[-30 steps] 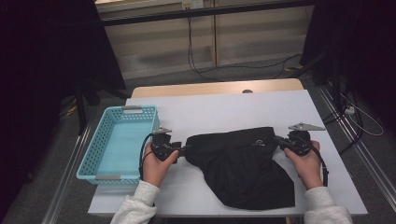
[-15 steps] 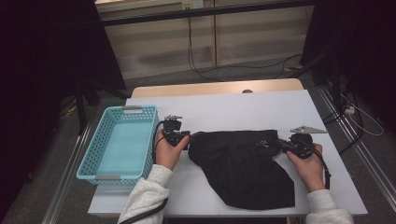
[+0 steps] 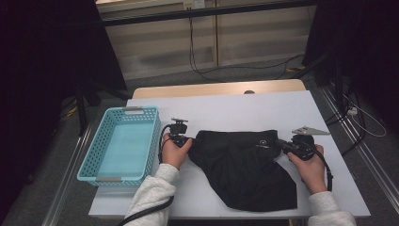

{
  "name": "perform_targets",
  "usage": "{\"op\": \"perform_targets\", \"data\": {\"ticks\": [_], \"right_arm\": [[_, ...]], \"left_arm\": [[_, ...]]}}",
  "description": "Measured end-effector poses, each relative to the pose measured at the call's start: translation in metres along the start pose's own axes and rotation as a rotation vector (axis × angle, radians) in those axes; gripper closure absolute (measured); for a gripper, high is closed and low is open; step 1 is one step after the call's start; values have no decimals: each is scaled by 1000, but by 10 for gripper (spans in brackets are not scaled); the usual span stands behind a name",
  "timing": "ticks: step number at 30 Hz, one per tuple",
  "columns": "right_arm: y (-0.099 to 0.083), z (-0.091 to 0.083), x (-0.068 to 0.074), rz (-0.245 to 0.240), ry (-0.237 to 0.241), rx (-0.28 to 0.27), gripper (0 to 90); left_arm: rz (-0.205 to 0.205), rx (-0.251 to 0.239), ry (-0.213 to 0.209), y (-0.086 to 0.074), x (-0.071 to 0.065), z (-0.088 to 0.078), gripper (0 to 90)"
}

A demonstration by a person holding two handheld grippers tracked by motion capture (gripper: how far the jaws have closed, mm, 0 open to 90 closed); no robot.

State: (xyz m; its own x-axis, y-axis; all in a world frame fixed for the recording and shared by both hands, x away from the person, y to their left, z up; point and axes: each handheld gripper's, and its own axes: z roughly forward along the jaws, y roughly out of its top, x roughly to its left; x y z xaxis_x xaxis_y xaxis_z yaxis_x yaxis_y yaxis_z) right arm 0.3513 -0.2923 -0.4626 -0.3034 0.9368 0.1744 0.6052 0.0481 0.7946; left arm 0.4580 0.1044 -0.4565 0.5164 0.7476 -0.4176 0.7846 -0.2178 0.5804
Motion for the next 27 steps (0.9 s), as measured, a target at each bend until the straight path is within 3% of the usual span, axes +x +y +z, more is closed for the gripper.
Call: {"op": "perform_targets", "data": {"ticks": [7,10,27], "right_arm": [[4,-5,-1,8,2,-41,868],[7,-8,0,-13,5,-55,868],[31,-16,12,-63,11,-104,868]], "left_arm": [[34,-63,-16,4,-2,-21,870],[46,-94,-21,5,-3,-28,869],[71,-137,-9,13,-3,-49,871]]}}
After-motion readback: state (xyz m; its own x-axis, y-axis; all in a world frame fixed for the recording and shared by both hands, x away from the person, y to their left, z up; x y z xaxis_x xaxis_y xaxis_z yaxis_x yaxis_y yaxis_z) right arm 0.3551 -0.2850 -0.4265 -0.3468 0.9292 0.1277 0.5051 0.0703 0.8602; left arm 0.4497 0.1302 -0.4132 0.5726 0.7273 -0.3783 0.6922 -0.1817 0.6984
